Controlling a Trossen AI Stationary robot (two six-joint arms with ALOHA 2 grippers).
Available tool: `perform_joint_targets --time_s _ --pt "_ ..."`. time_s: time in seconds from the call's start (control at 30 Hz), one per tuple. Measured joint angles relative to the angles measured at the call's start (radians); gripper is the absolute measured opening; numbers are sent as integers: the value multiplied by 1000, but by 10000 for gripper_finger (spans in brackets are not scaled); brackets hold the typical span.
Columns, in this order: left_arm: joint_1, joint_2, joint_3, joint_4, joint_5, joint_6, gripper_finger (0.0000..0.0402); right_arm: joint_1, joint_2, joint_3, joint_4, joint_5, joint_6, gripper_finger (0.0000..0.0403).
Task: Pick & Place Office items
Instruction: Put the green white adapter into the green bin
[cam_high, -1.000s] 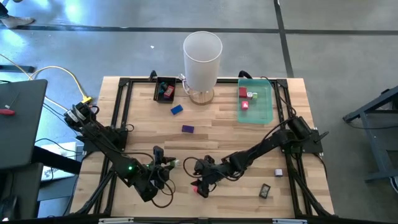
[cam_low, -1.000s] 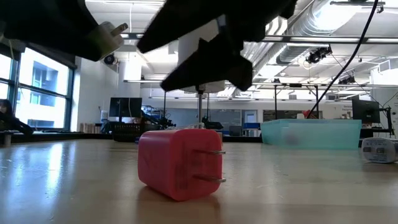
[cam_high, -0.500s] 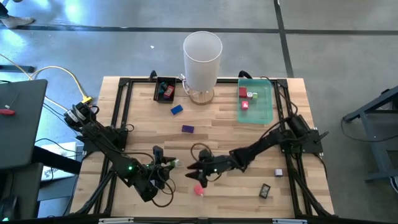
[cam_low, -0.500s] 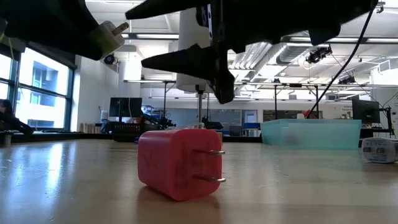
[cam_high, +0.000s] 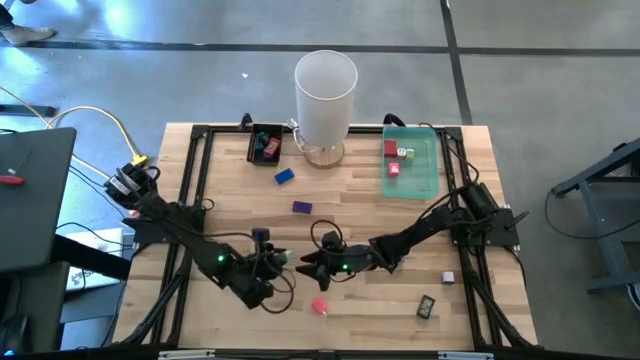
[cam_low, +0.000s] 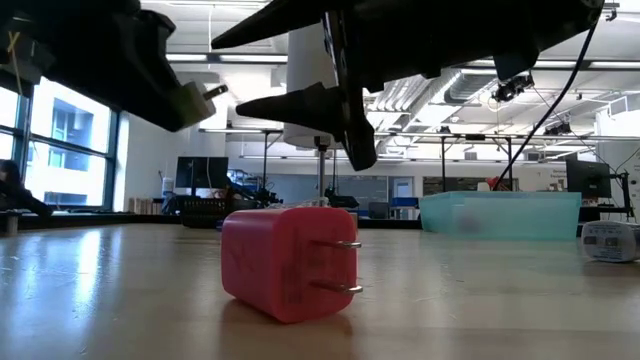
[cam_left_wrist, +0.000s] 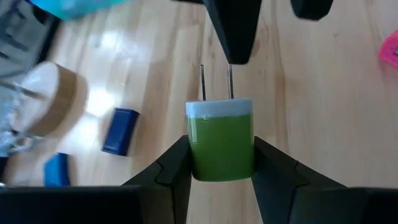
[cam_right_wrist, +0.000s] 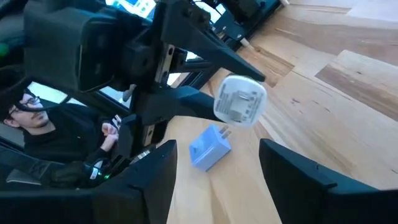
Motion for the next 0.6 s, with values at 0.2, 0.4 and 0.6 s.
perform_joint_targets --time_s 0.2,0.4,0.6 --pt "44 0 0 11 54 3 122 -16 0 0 0 4 0 215" --pt "65 0 0 41 64 12 122 -34 0 0 1 5 -1 215" --pt "79 0 0 73 65 54 123 -52 0 0 0 4 -1 215"
